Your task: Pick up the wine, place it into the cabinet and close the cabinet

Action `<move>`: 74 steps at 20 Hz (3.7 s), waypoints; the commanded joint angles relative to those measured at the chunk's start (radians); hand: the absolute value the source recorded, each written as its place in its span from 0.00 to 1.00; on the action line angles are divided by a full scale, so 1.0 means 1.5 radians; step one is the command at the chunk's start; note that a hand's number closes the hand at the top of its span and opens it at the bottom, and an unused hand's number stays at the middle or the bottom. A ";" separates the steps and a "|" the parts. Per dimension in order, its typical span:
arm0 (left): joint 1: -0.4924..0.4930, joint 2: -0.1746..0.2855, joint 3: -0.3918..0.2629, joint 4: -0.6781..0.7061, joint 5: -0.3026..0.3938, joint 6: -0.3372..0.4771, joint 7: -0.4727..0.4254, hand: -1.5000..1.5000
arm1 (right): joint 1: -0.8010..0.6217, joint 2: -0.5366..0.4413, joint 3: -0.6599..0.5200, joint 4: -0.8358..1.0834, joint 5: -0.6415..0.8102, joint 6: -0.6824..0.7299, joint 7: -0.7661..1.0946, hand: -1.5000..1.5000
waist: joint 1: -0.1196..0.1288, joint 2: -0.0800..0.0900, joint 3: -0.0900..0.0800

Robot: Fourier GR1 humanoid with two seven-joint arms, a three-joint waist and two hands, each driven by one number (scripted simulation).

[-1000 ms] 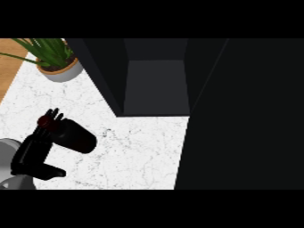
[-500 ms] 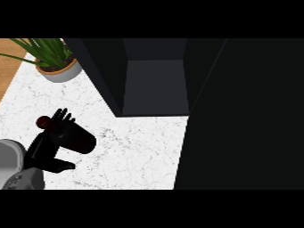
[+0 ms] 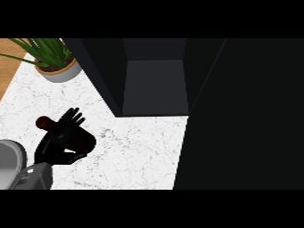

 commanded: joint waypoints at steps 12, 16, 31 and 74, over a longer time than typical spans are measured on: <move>0.011 0.004 -0.086 -0.051 -0.084 -0.014 -0.218 1.00 | 0.047 -0.003 -0.004 -0.074 -0.035 -0.003 0.037 0.00 | 0.000 -0.002 0.000; 0.025 -0.059 -0.071 -0.084 -0.078 0.147 -0.212 1.00 | 0.091 0.008 0.003 -0.080 -0.038 0.005 0.010 0.00 | 0.006 -0.002 0.001; 0.106 -0.153 -0.228 -0.480 0.001 0.339 0.015 1.00 | 0.031 -0.015 -0.041 -0.032 -0.061 0.000 0.045 0.00 | 0.016 -0.006 0.002; -0.286 -0.153 -0.345 -0.375 0.035 0.707 0.274 1.00 | 0.076 -0.001 -0.081 -0.051 -0.091 0.041 0.009 0.00 | 0.005 -0.001 0.002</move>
